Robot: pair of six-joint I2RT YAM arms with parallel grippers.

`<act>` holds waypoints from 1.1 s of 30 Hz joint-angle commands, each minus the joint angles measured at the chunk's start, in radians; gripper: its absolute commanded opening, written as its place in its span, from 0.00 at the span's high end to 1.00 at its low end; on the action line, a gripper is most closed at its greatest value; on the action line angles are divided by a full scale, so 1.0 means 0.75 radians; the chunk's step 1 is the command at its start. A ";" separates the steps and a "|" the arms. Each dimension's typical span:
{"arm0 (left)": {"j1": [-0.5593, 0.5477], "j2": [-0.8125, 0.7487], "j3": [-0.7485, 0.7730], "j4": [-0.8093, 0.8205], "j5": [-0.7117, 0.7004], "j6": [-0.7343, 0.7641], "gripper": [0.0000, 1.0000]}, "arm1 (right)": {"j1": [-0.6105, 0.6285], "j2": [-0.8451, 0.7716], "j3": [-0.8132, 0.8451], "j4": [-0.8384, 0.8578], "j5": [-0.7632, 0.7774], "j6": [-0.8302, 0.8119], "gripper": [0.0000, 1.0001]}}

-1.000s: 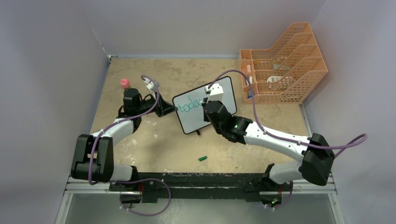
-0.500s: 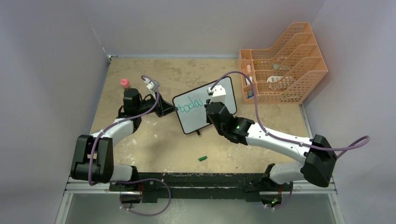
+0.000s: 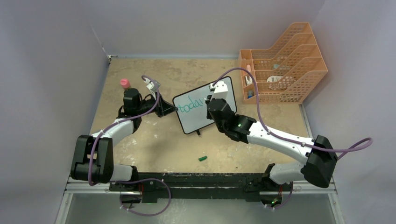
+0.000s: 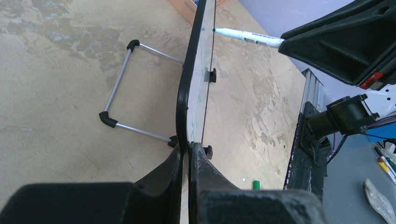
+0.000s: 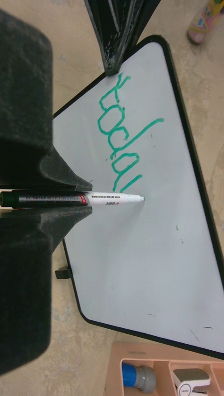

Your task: Write a sentence on the whiteboard

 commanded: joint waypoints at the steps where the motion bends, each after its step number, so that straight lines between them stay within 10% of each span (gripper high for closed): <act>1: -0.010 -0.036 0.038 0.018 0.014 0.050 1.00 | -0.010 -0.005 0.071 0.076 0.038 -0.032 1.00; 33: -0.010 -0.030 0.037 0.021 0.011 0.051 1.00 | -0.022 0.016 0.043 -0.018 -0.039 0.028 1.00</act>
